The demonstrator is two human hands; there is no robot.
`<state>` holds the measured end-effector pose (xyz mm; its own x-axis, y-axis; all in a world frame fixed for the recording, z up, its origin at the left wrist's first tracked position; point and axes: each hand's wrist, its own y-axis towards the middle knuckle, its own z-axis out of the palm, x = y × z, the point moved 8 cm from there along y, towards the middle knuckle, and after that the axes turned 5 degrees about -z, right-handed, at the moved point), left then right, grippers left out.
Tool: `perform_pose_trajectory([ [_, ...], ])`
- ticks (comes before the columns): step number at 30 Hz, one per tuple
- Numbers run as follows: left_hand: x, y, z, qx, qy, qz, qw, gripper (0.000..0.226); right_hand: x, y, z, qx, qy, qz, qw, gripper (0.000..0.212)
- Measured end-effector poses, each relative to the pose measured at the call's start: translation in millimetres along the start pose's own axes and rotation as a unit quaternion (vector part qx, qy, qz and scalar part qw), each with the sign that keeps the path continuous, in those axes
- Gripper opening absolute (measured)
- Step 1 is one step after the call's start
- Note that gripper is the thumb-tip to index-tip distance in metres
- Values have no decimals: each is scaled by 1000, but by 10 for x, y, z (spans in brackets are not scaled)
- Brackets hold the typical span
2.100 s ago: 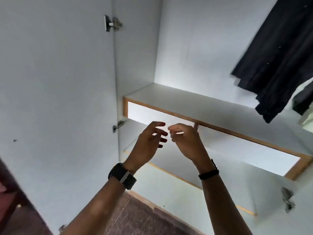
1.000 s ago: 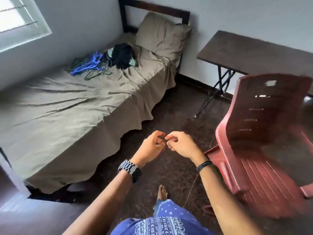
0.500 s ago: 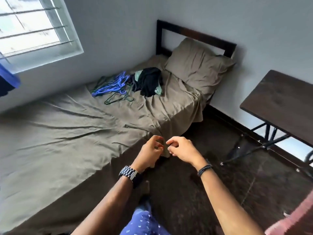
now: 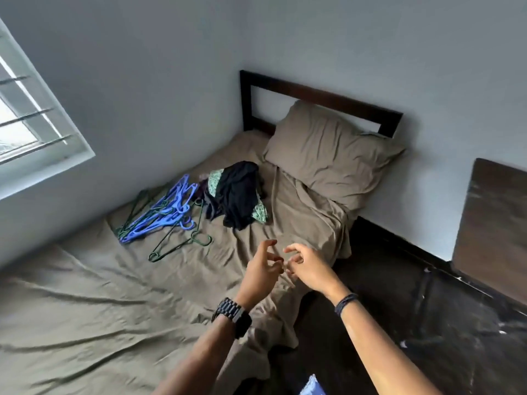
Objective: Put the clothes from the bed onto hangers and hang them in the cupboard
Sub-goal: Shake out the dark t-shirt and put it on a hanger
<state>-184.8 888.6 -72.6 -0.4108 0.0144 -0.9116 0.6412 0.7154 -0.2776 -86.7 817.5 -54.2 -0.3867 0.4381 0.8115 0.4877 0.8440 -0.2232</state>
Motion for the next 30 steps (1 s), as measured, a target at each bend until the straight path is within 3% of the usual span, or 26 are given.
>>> perform_pose_trajectory([
  [6, -149, 953, -158, -35, -17, -25, 999, 38, 44, 973, -199, -16, -31, -29, 999, 28],
  [18, -87, 2510, -474, -76, 50, -70, 993, 34, 51, 2593, -144, -12, -17, -91, 996, 27],
  [24, 376, 3767, -575, -82, 136, -51, 986, 42, -421, 3689, 101, -40, 4, -102, 994, 27],
  [30, 1293, 4651, -660, -69, 271, -39, 959, 48, -1112, 4493, 920, -80, 68, -132, 986, 29],
])
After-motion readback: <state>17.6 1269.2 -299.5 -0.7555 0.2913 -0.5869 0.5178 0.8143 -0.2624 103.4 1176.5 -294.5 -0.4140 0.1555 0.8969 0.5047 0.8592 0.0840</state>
